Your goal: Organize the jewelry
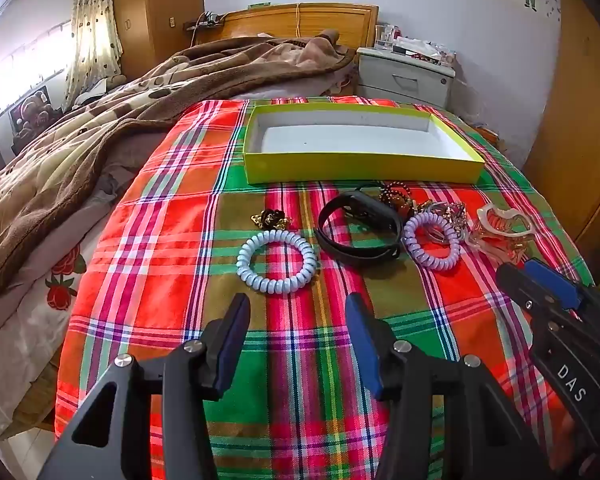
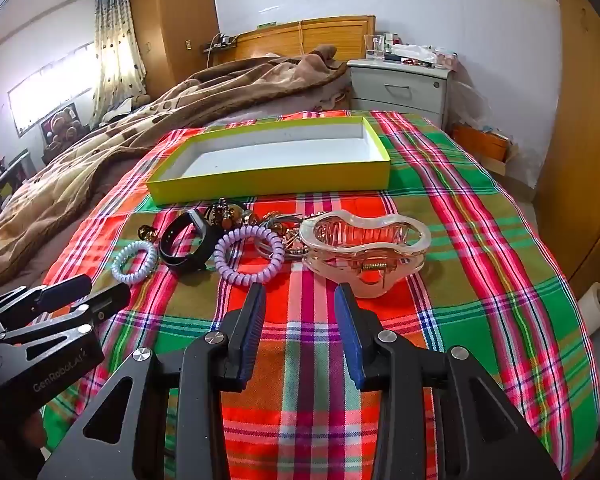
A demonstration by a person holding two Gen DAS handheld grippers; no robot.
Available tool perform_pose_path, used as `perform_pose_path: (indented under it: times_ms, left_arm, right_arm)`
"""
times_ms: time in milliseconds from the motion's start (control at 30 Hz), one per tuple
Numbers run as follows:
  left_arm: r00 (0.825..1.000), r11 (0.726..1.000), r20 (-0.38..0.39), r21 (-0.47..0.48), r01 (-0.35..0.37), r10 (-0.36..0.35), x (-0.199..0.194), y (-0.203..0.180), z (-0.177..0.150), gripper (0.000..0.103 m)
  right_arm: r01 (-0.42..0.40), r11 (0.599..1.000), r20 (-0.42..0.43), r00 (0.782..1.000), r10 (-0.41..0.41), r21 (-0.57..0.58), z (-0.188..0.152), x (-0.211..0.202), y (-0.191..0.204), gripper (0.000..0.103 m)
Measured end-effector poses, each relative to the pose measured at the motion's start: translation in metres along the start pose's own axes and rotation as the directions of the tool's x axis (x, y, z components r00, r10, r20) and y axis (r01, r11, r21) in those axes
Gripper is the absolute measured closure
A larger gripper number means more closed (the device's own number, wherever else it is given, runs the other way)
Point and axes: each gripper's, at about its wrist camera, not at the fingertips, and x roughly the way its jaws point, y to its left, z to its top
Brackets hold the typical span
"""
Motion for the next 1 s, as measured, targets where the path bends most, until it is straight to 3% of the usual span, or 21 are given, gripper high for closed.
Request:
perform_pose_path:
  times_ms: [1000]
  left_arm:
    - [1.000,1.000,-0.014,-0.025,0.016,-0.016,-0.0005,0.0039,0.0008,0.052]
  right_arm:
    - [0.000,1.000,0.013,1.000,0.000,-0.011,-0.0010,0.0008,0.0030,0.066]
